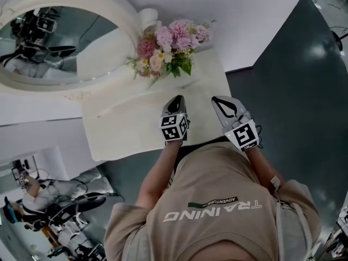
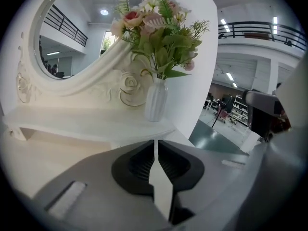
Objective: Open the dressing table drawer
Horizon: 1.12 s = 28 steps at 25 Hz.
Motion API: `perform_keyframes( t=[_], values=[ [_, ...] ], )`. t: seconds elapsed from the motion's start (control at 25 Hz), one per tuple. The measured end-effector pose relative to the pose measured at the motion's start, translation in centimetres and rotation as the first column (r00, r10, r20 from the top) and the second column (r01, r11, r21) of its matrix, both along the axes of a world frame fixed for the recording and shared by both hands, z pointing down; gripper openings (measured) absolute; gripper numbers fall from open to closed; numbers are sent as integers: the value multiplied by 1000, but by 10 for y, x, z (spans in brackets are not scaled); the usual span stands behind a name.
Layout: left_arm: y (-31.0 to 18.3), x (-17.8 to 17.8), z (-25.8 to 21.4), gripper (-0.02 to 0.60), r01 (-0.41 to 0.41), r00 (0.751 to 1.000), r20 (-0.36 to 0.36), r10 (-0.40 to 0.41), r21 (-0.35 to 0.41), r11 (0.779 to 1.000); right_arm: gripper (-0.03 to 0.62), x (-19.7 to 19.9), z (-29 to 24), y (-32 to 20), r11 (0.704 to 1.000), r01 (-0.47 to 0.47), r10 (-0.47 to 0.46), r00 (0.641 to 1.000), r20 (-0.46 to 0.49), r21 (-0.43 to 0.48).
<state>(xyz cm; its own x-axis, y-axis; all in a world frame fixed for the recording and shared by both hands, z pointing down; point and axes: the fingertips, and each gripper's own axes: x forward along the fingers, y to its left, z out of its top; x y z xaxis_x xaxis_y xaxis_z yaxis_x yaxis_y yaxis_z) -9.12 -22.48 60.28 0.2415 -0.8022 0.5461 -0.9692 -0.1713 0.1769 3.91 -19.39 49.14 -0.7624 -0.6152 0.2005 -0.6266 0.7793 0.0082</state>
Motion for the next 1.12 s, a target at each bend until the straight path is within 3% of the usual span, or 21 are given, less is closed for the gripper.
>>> perform_keyframes(
  t=[0.36,0.76,1.12],
  values=[
    [-16,-2,41,128,9,1000,11,-8,-94,995,2,11,12,-5,999,-9,10,1000,14,-52],
    [-39,-8,70,132,70,998,12,-69,-164,984,2,19,19,-19,997,-1,-1,999,-32,-76],
    [-57,-5,79,132,98,995,1,-100,-183,978,2,21,24,-31,994,-11,8,1000,-29,-106]
  ],
)
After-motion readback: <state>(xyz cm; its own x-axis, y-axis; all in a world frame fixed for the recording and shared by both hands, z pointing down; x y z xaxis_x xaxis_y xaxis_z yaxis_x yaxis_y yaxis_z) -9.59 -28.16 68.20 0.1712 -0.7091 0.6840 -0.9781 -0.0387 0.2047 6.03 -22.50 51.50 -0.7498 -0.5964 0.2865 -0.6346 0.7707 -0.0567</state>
